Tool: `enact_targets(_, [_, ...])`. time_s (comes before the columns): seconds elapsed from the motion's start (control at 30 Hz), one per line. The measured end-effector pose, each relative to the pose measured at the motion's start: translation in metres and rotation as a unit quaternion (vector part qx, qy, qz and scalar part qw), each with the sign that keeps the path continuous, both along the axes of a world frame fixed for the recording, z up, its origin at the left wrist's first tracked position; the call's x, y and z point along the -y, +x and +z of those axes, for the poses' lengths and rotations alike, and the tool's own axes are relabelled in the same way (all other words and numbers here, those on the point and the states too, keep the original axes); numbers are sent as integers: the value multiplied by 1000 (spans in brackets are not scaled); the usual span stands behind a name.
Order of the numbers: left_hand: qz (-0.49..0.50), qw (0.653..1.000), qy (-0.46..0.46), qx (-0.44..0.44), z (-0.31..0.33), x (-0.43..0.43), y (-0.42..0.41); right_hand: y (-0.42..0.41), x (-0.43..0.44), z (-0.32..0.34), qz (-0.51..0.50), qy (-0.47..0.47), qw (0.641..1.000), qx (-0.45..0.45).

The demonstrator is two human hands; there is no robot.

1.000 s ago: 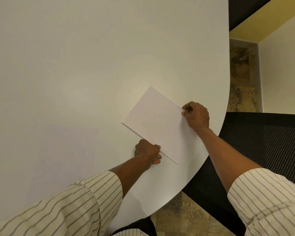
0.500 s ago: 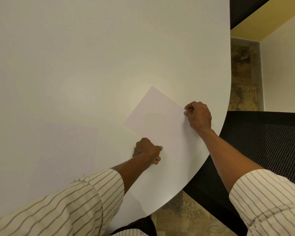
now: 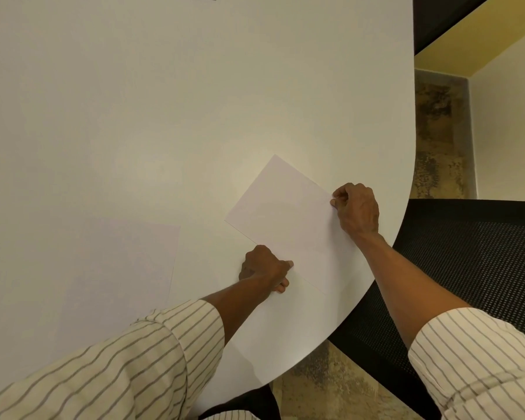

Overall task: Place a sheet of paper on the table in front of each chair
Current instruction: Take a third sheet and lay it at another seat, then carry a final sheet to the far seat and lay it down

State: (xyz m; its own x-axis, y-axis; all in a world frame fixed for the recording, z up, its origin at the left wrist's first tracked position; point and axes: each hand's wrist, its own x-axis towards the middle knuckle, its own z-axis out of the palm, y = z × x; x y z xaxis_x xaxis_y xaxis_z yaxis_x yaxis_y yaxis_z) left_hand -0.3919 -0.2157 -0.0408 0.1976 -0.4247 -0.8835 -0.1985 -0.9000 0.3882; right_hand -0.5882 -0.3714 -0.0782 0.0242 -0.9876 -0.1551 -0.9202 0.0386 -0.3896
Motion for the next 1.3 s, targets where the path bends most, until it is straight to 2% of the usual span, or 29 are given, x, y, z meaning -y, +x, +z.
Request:
enact_targets(0.23, [-22, 1000, 8, 0, -2, -2, 2, 3, -18, -3, -44, -45, 997, 38])
enact_targets(0.4, [-170, 978, -14, 117, -4, -13, 23, 18, -40, -1, -69, -112, 991, 39])
enact_targets(0.47, [-182, 974, -16, 137, -2, -19, 42, 34, -54, 3, -69, -128, 988, 52])
enact_targets(0.57, [-149, 976, -7, 161, 2, -31, 76, 68, -82, 12, -58, -133, 985, 90])
enact_targets(0.8, [-45, 967, -29, 250, 21, -71, 170, 162, -175, 27, -59, -58, 979, 189])
enact_targets(0.93, [-10, 953, -39, 301, 31, -106, 219, 210, -232, 26, -102, 52, 968, 225])
enact_targets(1.1, [22, 941, -33, 335, 33, -150, 274, 250, -287, 26, -129, 151, 958, 209])
enact_targets(1.3, [41, 941, -47, 331, 28, -185, 319, 293, -314, 36, -153, 200, 954, 160])
